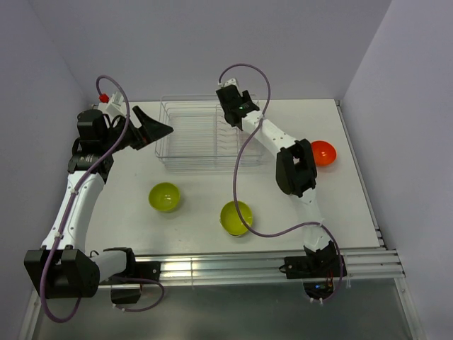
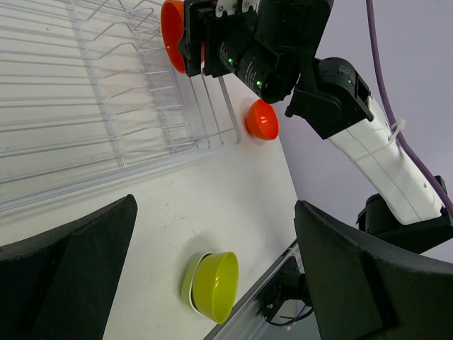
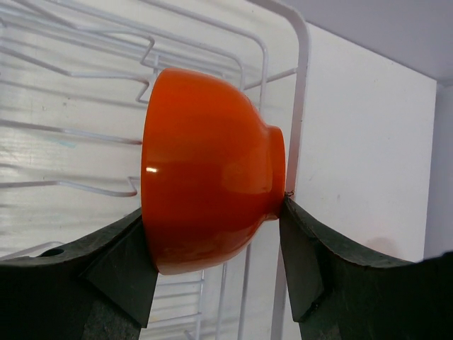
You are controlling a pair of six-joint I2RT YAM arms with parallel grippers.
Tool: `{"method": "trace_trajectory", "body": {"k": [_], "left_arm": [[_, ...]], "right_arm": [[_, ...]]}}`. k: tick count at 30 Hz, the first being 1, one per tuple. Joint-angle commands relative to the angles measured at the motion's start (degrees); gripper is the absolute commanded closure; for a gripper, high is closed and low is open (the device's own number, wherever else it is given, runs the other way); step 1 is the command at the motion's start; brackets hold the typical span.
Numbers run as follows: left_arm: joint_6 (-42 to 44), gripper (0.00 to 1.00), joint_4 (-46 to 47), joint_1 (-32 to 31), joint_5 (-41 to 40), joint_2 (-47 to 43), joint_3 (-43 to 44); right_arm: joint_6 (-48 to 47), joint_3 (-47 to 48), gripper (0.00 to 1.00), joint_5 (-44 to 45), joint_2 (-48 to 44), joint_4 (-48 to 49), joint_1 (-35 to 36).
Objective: Load the bowls into the dish rack
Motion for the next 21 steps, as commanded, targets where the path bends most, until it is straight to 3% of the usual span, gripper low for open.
{"method": "trace_trajectory", "body": {"k": [1,12,18,21], "left_arm": [[0.1,0.01,1.4,0.2,0.1,-1.0,0.1],[0.1,0.01,1.0,0.2,0.3,-0.9,0.5],[0.4,0.0,0.3,1.6,0.5,-0.6,0.8],[0.5,0.01,0.4,1.7,0.4,-0.6,1.0]], "right_arm": [[-1.7,4.4,1.0,3.3,1.2,4.2,0.3],[-3.4,5.4,1.0,4.1,3.6,5.0,0.4],[-3.5,5.4,0.89,3.1,3.7,4.9,0.4],[-3.6,5.5,0.74,2.8,4.0,4.6,0.4]]}}
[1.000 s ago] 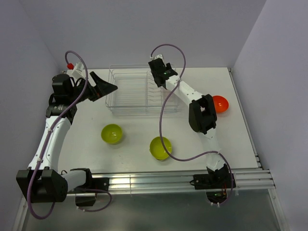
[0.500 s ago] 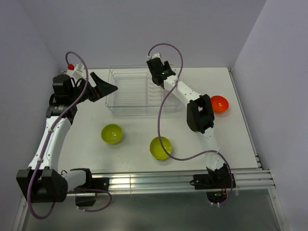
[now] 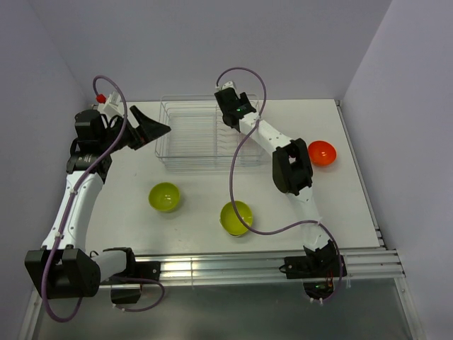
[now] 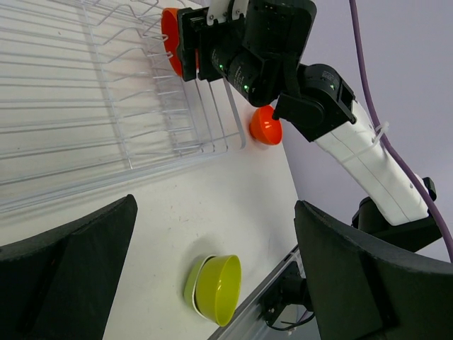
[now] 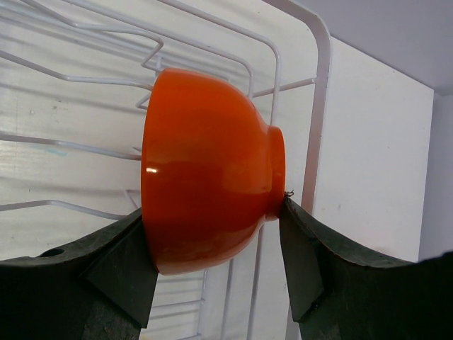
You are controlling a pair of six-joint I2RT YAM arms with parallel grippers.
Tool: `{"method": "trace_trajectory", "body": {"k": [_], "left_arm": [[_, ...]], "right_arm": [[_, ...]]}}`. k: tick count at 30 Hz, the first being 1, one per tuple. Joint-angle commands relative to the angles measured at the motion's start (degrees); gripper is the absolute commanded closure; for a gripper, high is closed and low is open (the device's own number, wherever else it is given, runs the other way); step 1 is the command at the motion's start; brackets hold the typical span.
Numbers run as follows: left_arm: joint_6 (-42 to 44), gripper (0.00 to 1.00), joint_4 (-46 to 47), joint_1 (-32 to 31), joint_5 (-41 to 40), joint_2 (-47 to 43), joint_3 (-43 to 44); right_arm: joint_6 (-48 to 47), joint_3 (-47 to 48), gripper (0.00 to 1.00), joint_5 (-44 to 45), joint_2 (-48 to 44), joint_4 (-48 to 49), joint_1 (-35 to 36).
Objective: Load the bowls into the dish rack
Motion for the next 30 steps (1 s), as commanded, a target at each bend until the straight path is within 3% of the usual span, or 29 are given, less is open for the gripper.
{"method": "trace_trajectory", "body": {"k": [1,5,18,30], "left_arm": [[0.4,0.0,0.4,0.7,0.5,-0.5,1.0],[0.2,0.01,0.5,0.7,0.7,-0.3,1.2],[0.3,0.0,0.3,1.0,0.4,-0.2,1.3],[0.0,0.01,0.3,1.4,1.2,0.0,1.0]], "right_arm": [[-0.7,3.2,0.66,1.1,0.2,2.5,0.4],[-1.1,3.2,0.57,1.0,0.6,2.3,0.4],[-1.0,3.2,0.14,-0.4,0.5,0.7,0.4],[1.5,3.6,0.1,-5.9,-1.7,-2.4,0.4]]}}
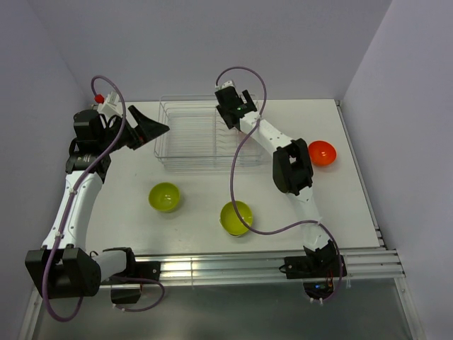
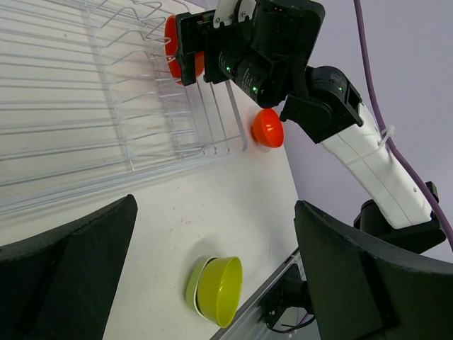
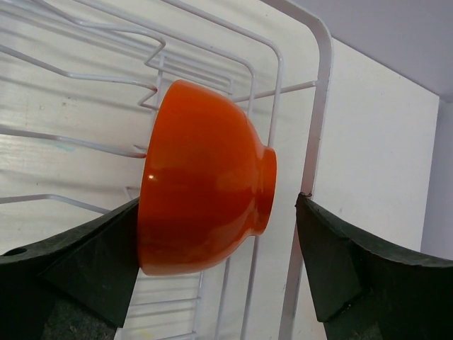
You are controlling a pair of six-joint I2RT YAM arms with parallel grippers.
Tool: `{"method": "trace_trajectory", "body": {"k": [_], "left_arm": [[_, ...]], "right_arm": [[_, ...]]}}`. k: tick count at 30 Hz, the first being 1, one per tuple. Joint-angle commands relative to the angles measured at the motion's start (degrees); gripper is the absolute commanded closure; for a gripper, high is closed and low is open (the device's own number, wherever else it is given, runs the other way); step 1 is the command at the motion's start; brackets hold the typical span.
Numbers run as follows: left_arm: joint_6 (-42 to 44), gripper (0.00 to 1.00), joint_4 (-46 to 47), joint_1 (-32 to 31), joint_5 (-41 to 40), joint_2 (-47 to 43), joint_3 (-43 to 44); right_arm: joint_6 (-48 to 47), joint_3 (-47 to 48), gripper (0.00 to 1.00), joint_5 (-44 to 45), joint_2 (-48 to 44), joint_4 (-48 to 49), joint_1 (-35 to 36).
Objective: Load the bowls into the dish rack
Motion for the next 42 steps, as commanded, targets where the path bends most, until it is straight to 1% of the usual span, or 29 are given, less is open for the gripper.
{"method": "trace_trajectory", "body": {"k": [1,5,6,9,17,33,42], "left_arm": [[0.0,0.0,0.3,0.3,1.2,-0.1,1.2],[-0.2,0.01,0.5,0.4,1.2,-0.2,1.0],[-0.1,0.01,0.3,0.4,1.0,-0.2,1.0],[-0.1,0.0,0.2,0.5,1.0,-0.2,0.9],[-0.7,0.01,1.2,0.7,1.5,-0.3,0.3],[-0.8,0.0,1.6,0.7,1.9,-0.4,0.3],[-0.9,0.01,1.6,0.9,2.3,-0.5,0.5]], "right_arm": [[2.3,2.6,0.1,-4.5,-2.0,-1.5,0.6],[2.6,2.5,0.07,-9.0,-2.8,-2.4,0.7],[2.6,2.5,0.05,-9.8,-3.0,-2.7,0.7],[2.0,2.4,0.04,-10.2,-2.8,-2.8,0.9],[2.6,1.4,0.03,-7.7,-4.1,-1.1,1.2],[3.1,3.4,0.02,-12.9,-5.2,-3.6,3.0],[5.0,6.1,0.02,-16.8,-3.5,-6.4,3.3]]}}
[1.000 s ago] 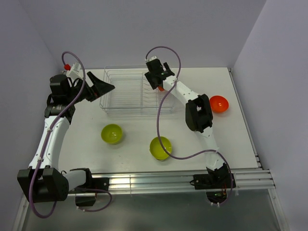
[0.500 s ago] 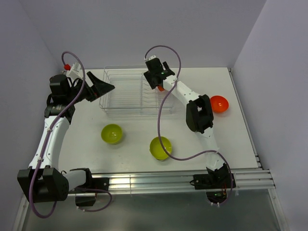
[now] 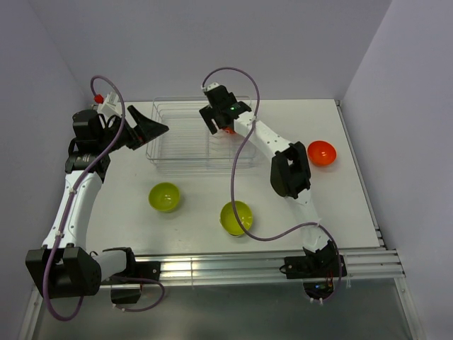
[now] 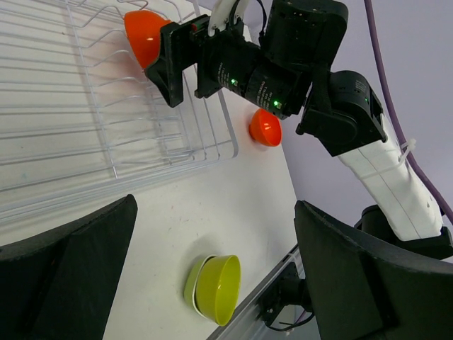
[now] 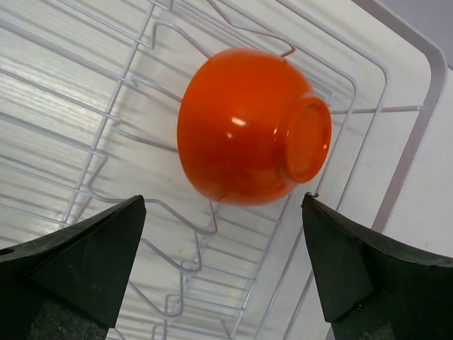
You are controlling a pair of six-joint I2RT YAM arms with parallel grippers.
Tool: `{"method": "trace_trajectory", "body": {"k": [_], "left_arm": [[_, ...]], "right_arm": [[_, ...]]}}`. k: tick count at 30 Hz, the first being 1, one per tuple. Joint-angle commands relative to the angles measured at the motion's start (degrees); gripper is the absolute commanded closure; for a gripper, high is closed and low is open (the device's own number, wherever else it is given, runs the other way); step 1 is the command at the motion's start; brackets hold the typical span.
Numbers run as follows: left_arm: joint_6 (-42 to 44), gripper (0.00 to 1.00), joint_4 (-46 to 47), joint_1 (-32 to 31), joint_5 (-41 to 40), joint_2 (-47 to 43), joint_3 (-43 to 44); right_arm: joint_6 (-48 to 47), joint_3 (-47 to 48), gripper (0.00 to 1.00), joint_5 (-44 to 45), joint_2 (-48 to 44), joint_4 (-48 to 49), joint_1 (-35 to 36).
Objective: Load the bowls into the dish rack
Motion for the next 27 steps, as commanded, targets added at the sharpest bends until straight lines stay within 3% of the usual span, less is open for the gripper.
{"method": "trace_trajectory", "body": {"k": [1,10,15,18,24,27], "left_arm": [[-0.6,0.01,1.5,0.4,1.2,-0.7,0.5],[0.1,0.01,3.4,0.5,2.6,-2.2,0.1],[4.7,0.01,4.1,0.6,4.6,-4.6,0.1],[8.7,0.01,2.3,0.6,6.0,-5.3,1.0],[16.1,0.01,-1.2,0.6,8.7,-6.3,0.6],[17.9,0.0,-1.2,0.6,8.8,-7.6,-0.2]], "right_arm": [[1.7,3.1,0.02,-1.5,-1.9,-0.9,-0.1],[3.4,1.7,0.02,-4.2,-8.0,0.1,-0.4],[5.4,0.0,0.02,-11.8,-16.0,-0.7,-2.4],[6.4,-1.7,0.02,-18.2,-20.6,-3.4,-5.4],[9.1,-7.2,0.02,-35.1,-28.9,-10.8,-18.4],[7.7,-11.6,0.05,-37.5,-32.8,-13.8,-25.9]]}}
